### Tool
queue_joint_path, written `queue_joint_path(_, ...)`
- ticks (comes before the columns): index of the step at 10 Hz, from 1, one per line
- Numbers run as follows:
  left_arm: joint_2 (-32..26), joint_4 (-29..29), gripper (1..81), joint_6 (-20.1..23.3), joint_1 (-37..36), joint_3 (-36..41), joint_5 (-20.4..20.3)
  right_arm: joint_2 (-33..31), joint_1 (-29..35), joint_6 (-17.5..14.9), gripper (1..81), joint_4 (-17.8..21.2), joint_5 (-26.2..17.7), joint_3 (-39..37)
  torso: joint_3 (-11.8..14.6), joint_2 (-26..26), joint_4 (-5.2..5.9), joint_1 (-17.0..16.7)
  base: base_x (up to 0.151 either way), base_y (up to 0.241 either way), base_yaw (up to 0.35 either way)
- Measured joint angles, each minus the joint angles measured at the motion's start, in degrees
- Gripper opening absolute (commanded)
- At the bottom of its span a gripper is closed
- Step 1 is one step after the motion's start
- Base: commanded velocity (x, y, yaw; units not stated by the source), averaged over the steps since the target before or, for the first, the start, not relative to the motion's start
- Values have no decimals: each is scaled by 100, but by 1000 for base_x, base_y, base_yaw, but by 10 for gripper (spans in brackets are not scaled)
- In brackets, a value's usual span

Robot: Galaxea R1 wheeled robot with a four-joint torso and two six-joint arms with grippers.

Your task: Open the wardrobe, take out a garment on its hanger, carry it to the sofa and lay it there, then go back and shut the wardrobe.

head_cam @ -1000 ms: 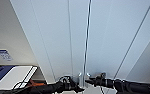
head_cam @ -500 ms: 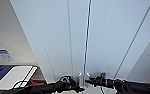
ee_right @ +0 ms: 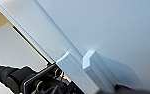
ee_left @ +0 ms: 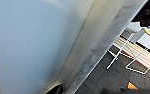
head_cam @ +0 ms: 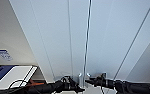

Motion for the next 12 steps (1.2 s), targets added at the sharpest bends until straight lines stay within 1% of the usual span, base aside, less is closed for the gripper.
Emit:
queue_joint_path(4,-157,202,811,84,39,306,-79,-116,-144,-15,811,11,158,221,0,5,0,11,0,0,0)
queue_joint_path(6,-358,378,811,107,152,670,-68,-234,-188,-17,811,11,144,397,-2,9,0,18,0,0,0)
queue_joint_path(9,-619,666,811,129,468,1029,-316,-451,-323,-6,811,6,89,728,-2,11,0,20,0,0,0)
queue_joint_path(11,-758,784,811,134,595,1206,-380,-606,-389,2,811,2,-2,948,-2,11,0,20,0,0,0)
queue_joint_path(12,-853,795,811,127,638,1343,-350,-669,-417,2,811,-5,-38,1037,-2,11,0,20,0,0,0)
